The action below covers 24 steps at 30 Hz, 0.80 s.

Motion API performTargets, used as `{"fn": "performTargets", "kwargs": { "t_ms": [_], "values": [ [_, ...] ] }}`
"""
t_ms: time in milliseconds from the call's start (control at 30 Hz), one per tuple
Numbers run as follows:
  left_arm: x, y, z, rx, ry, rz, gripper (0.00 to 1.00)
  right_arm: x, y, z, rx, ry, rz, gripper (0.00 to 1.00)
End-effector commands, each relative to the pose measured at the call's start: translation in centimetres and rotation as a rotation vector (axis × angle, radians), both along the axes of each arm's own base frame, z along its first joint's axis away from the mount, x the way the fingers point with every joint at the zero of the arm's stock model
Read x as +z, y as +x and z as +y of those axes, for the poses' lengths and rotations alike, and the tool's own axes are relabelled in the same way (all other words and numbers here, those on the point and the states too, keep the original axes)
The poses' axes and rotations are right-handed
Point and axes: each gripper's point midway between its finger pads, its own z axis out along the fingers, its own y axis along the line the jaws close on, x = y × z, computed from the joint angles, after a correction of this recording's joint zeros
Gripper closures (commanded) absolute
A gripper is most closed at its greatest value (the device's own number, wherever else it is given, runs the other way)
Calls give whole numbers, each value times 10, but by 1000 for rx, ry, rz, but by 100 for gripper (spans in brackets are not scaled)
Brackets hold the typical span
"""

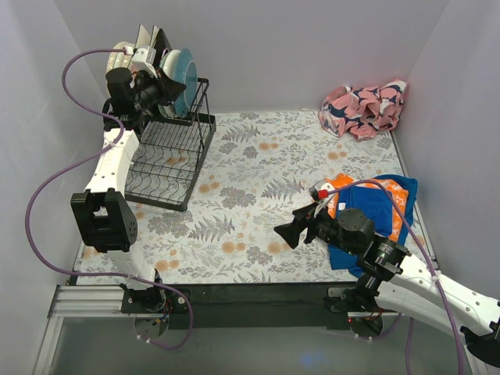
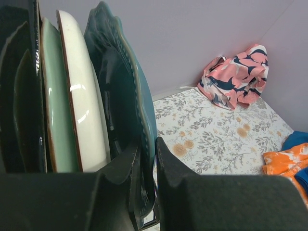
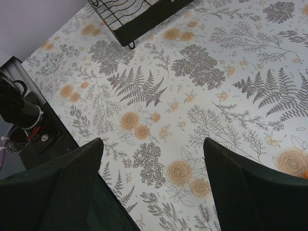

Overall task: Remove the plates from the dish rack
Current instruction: Unload the plate from the dish rack.

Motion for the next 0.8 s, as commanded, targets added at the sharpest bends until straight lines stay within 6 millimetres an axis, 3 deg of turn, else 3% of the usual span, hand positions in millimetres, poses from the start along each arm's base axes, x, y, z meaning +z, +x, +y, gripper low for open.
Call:
{"fn": "performTargets", "kwargs": {
  "t_ms": [0, 633, 667, 700, 767],
  "values": [
    [69, -19, -14, -82, 25, -242, 100, 25, 5, 1, -15, 57, -72, 11],
    [91, -15, -16, -83, -37, -276, 100, 25, 6, 2, -17, 58, -69, 11],
    [94, -16, -17, -90, -42, -286, 100, 26, 6, 2, -16, 59, -69, 11],
    [96, -21, -34, -127, -49, -289, 100, 26, 6, 1, -16, 63, -72, 11],
    [103, -23, -37, -137, -62, -296, 100, 25, 6, 1, -19, 62, -70, 11]
  ]
}}
